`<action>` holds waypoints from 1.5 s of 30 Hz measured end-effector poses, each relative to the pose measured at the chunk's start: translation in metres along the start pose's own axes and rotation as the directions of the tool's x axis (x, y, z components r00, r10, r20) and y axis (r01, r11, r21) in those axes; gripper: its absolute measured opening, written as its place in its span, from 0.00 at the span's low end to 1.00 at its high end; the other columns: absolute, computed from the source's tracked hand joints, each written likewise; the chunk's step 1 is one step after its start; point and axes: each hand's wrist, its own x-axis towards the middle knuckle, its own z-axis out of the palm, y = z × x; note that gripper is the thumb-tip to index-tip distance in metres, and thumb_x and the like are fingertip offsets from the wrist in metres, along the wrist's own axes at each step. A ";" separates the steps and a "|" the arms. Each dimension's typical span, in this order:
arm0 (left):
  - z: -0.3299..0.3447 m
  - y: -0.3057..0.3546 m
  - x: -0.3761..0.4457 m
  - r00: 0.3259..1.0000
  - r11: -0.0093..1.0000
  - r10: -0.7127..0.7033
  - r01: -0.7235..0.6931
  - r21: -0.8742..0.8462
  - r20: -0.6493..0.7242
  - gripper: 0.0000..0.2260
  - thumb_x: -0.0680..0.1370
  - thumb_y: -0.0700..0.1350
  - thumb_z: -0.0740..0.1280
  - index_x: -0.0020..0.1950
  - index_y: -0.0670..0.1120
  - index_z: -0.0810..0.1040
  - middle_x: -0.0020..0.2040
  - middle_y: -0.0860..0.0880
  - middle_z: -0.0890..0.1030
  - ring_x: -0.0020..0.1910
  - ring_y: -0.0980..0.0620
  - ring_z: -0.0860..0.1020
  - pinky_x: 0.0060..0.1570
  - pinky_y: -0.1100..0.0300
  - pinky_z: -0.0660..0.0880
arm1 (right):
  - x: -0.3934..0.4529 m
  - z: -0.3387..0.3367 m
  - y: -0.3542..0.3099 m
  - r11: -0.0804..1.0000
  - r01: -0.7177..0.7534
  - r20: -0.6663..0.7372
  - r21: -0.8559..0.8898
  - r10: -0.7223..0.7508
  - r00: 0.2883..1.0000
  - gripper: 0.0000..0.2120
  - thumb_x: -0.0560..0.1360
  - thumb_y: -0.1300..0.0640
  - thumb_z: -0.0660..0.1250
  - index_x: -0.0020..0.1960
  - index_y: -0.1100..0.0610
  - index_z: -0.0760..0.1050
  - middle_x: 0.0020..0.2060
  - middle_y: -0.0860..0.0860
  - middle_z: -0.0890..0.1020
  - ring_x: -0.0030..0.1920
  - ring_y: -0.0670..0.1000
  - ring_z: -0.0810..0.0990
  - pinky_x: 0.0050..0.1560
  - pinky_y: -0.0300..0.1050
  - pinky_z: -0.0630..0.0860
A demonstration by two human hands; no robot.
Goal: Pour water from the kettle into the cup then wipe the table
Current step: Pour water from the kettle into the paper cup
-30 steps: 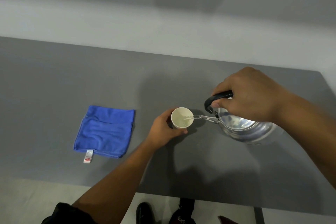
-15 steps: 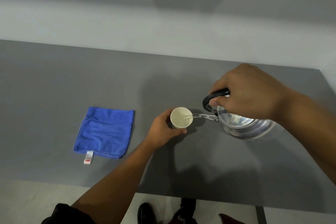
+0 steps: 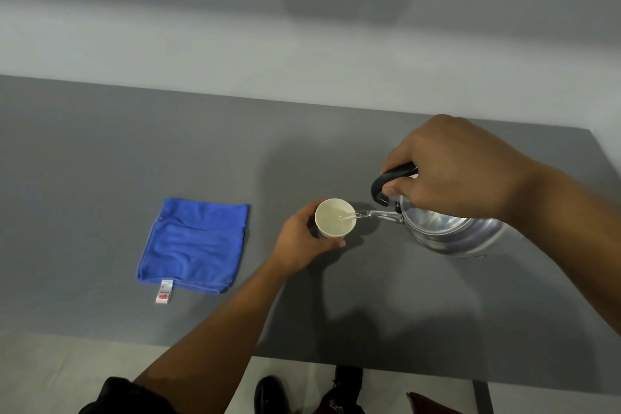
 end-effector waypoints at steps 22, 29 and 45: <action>0.002 0.002 -0.004 0.997 0.998 -0.063 0.063 -0.008 -0.035 0.35 0.64 0.42 0.85 0.68 0.48 0.78 0.60 0.54 0.84 0.58 0.60 0.82 0.57 0.69 0.75 | -0.011 0.023 0.021 0.928 -0.063 -0.132 0.368 0.119 0.984 0.04 0.71 0.47 0.77 0.46 0.40 0.86 0.34 0.40 0.86 0.35 0.42 0.84 0.44 0.49 0.81; 0.001 0.009 -0.009 0.996 0.997 -0.076 0.076 -0.012 -0.045 0.33 0.64 0.40 0.85 0.68 0.48 0.79 0.59 0.54 0.85 0.57 0.62 0.82 0.55 0.71 0.75 | -0.021 0.042 0.030 0.879 -0.094 -0.175 0.468 0.197 0.965 0.15 0.69 0.48 0.78 0.50 0.32 0.81 0.38 0.35 0.86 0.40 0.40 0.83 0.47 0.48 0.81; -0.036 0.073 -0.007 0.962 0.982 0.153 -0.122 0.143 -0.227 0.27 0.71 0.28 0.69 0.63 0.53 0.77 0.64 0.50 0.80 0.65 0.55 0.77 0.68 0.60 0.71 | -0.030 0.054 0.076 0.816 -0.146 -0.230 0.559 0.322 0.918 0.07 0.64 0.46 0.82 0.39 0.45 0.85 0.30 0.40 0.84 0.35 0.39 0.82 0.33 0.28 0.70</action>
